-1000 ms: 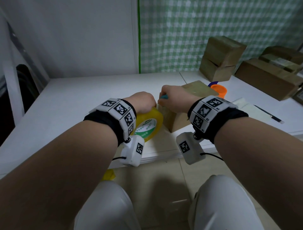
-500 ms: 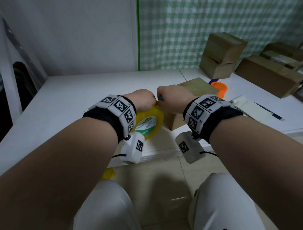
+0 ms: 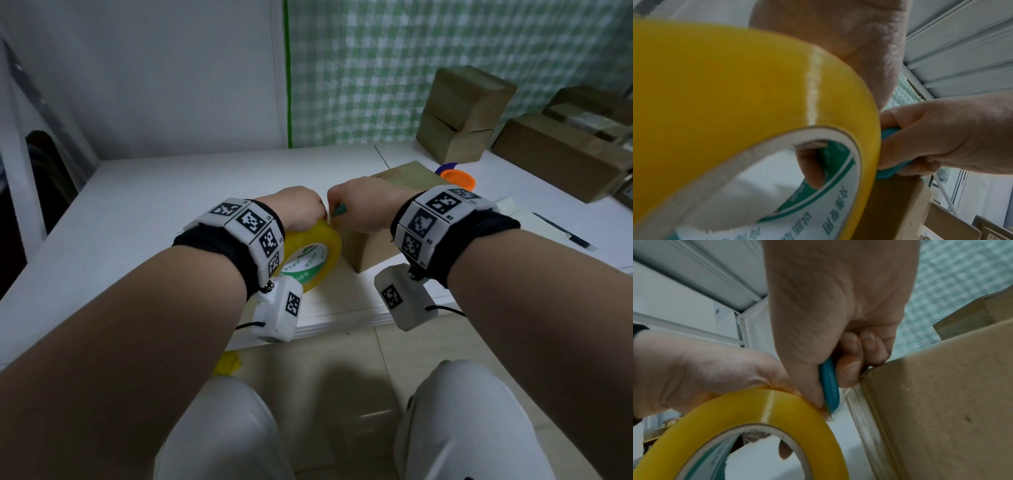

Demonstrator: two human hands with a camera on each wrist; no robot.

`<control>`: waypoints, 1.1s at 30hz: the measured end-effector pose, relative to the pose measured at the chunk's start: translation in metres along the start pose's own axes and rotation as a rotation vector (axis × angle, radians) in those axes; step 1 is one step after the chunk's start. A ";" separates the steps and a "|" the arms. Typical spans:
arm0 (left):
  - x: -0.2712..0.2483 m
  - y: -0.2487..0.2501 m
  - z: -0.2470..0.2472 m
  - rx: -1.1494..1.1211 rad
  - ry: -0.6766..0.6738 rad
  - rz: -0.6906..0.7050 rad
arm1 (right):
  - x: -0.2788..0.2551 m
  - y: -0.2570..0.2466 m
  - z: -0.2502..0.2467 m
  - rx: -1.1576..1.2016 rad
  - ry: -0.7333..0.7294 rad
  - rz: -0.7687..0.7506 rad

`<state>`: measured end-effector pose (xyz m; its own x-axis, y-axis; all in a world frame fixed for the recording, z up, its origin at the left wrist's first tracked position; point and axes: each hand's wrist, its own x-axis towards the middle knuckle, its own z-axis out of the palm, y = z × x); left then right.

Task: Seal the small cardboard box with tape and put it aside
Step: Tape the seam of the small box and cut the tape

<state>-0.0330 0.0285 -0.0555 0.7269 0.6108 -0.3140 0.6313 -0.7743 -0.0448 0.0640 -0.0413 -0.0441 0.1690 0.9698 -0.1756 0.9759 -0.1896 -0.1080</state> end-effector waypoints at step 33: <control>0.013 -0.005 0.042 -0.132 0.128 -0.282 | -0.014 0.060 0.029 0.295 0.471 0.321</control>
<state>-0.0381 0.0334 -0.0996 0.5417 0.8200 -0.1849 0.8356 -0.5491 0.0129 0.1159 -0.0711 -0.0765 0.5546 0.8084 0.1975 0.7990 -0.4510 -0.3977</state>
